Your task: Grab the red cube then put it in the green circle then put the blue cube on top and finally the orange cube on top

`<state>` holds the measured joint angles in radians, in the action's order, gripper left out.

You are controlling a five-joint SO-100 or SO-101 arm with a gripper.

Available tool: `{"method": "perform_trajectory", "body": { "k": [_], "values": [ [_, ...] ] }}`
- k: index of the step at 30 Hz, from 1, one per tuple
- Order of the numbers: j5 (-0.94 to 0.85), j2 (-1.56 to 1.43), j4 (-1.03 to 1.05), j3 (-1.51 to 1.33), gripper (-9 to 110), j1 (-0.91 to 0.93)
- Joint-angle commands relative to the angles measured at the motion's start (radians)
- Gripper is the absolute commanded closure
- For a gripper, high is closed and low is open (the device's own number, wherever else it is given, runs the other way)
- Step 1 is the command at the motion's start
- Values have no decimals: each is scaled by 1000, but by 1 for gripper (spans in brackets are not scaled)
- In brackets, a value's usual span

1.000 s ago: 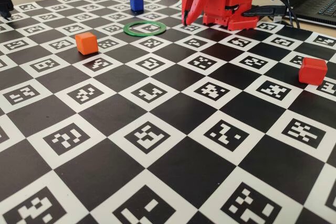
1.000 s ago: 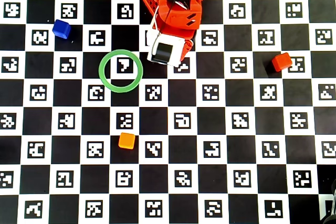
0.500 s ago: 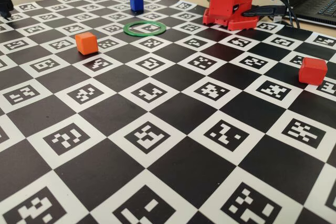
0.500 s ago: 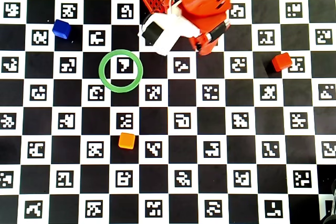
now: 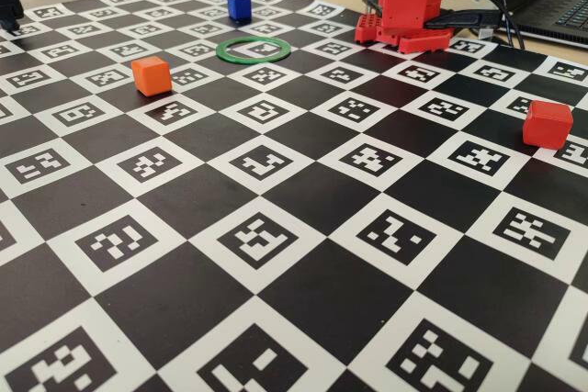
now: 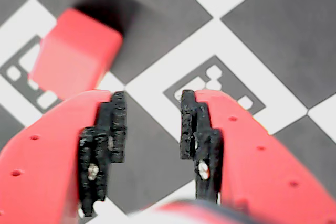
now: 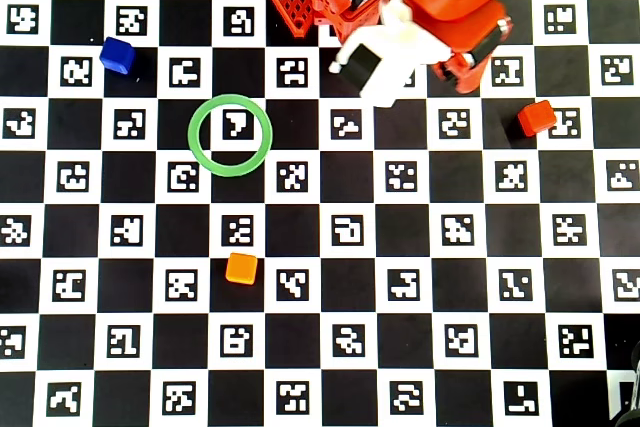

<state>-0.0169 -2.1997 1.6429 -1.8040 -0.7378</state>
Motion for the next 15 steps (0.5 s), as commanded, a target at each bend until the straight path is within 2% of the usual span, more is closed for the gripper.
{"method": "perform_trajectory", "body": {
  "k": [1, 4, 8, 15],
  "values": [
    [51, 17, -9, 92, 87, -31],
    [37, 20, -29, 89, 86, -66],
    [135, 57, -34, 114, 78, -110],
    [419, 132, -54, 149, 63, -175]
  ]
}}
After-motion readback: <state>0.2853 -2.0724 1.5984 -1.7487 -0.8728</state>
